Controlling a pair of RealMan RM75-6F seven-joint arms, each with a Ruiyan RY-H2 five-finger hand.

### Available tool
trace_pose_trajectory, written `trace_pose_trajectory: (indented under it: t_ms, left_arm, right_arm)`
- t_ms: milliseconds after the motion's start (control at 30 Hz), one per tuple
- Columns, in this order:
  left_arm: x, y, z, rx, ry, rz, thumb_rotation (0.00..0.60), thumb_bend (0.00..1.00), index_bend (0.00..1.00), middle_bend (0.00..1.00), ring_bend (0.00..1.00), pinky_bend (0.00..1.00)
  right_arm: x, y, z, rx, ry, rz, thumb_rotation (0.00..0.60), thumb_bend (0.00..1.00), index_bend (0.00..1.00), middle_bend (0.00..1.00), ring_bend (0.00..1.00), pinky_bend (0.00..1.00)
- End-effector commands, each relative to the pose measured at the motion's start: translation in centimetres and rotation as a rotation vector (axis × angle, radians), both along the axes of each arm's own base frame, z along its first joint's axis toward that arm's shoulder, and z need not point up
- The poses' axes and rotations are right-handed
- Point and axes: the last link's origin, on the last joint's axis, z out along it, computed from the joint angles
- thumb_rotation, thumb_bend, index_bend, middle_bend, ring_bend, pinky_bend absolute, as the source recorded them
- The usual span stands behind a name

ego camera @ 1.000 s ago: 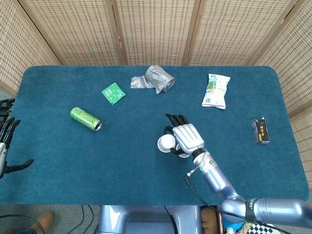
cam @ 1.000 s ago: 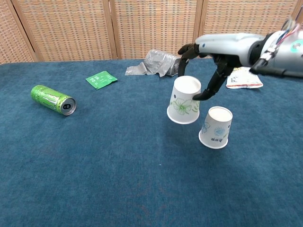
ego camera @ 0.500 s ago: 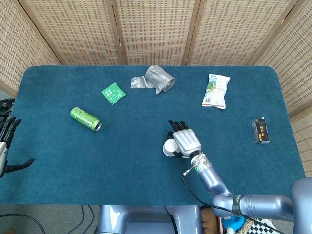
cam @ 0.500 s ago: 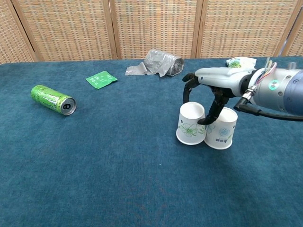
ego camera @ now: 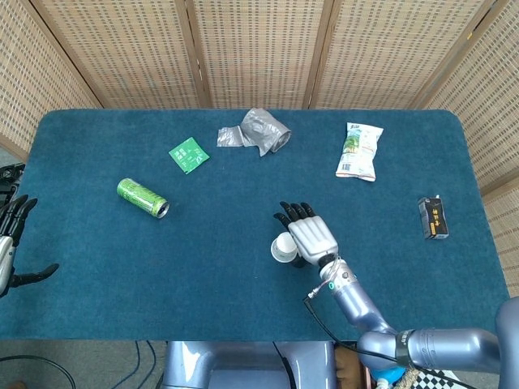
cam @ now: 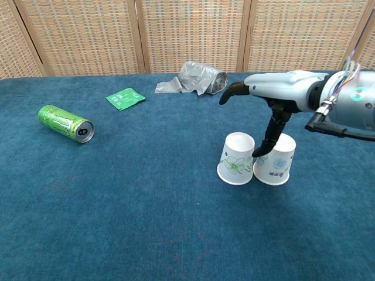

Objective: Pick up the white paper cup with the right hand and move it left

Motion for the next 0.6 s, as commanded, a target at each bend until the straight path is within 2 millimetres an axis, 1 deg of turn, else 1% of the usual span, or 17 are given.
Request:
trace_pose_trajectory:
  t_ms: [33, 67, 100, 133, 167, 200, 267, 300, 333, 367, 433, 533, 600]
  left_arm:
    - [-0.1, 0.0, 0.0, -0.001, 0.0, 0.002, 0.6, 0.11, 0.0, 0.0, 0.0, 0.0]
    - [-0.1, 0.0, 0.0, -0.002, -0.001, 0.003, 0.6, 0.11, 0.0, 0.0, 0.0, 0.0]
    - [-0.2, 0.0, 0.0, -0.004, -0.002, 0.005, 0.6, 0.11, 0.0, 0.0, 0.0, 0.0]
    - [-0.2, 0.0, 0.0, -0.005, -0.002, 0.004, 0.6, 0.11, 0.0, 0.0, 0.0, 0.0]
    - [-0.2, -0.1, 0.0, -0.004, -0.004, 0.001, 0.6, 0.11, 0.0, 0.0, 0.0, 0.0]
    - [-0.1, -0.1, 0.0, -0.002, -0.006, -0.002, 0.6, 0.11, 0.0, 0.0, 0.0, 0.0]
    - [0.0, -0.5, 0.0, 0.002, -0.009, -0.018, 0.6, 0.11, 0.0, 0.0, 0.0, 0.0]
    - [0.0, -0.7, -0.1, 0.003, -0.009, -0.021, 0.6, 0.11, 0.0, 0.0, 0.0, 0.0]
    - [0.0, -0.8, -0.1, 0.003, -0.008, -0.031, 0.6, 0.11, 0.0, 0.0, 0.0, 0.0]
    - [0.1, -0.9, -0.2, 0.003, -0.007, -0.035, 0.6, 0.11, 0.0, 0.0, 0.0, 0.0]
    - [0.1, -1.3, -0.4, 0.001, -0.004, -0.053, 0.6, 0.11, 0.0, 0.0, 0.0, 0.0]
    - [0.1, -1.7, -0.8, -0.005, 0.006, -0.069, 0.6, 0.11, 0.0, 0.0, 0.0, 0.0]
    - [0.0, -1.9, -1.1, -0.014, 0.007, -0.075, 0.6, 0.11, 0.0, 0.0, 0.0, 0.0]
  right_arm:
    - [-0.1, 0.5, 1.8, -0.041, -0.004, 0.035, 0.6, 0.0, 0.16, 0.0, 0.0, 0.0]
    - [-0.2, 0.7, 2.6, -0.06, -0.01, 0.052, 0.6, 0.0, 0.16, 0.0, 0.0, 0.0]
    - [-0.7, 0.9, 3.9, -0.105, -0.022, 0.072, 0.6, 0.0, 0.16, 0.0, 0.0, 0.0]
    - [-1.4, 1.3, 4.8, -0.128, -0.032, 0.088, 0.6, 0.0, 0.16, 0.0, 0.0, 0.0]
    - [-2.6, 1.7, 6.1, -0.164, -0.039, 0.104, 0.6, 0.0, 0.16, 0.0, 0.0, 0.0]
    - [-3.4, 2.0, 6.8, -0.181, -0.046, 0.116, 0.6, 0.0, 0.16, 0.0, 0.0, 0.0]
    - [-6.3, 2.6, 9.4, -0.261, -0.05, 0.145, 0.6, 0.0, 0.16, 0.0, 0.0, 0.0]
    - [-6.9, 2.7, 9.9, -0.278, -0.053, 0.156, 0.6, 0.0, 0.16, 0.0, 0.0, 0.0]
    - [-8.3, 3.0, 11.0, -0.32, -0.055, 0.171, 0.6, 0.0, 0.16, 0.0, 0.0, 0.0]
    - [-9.0, 3.1, 11.5, -0.343, -0.056, 0.176, 0.6, 0.0, 0.15, 0.0, 0.0, 0.0]
    - [-11.9, 4.2, 13.5, -0.418, -0.075, 0.16, 0.6, 0.0, 0.11, 0.0, 0.0, 0.0]
    - [-14.4, 5.8, 14.6, -0.424, -0.082, 0.107, 0.6, 0.0, 0.04, 0.0, 0.0, 0.0]
    - [-15.7, 6.9, 15.3, -0.424, -0.064, 0.059, 0.6, 0.0, 0.0, 0.0, 0.0, 0.0]
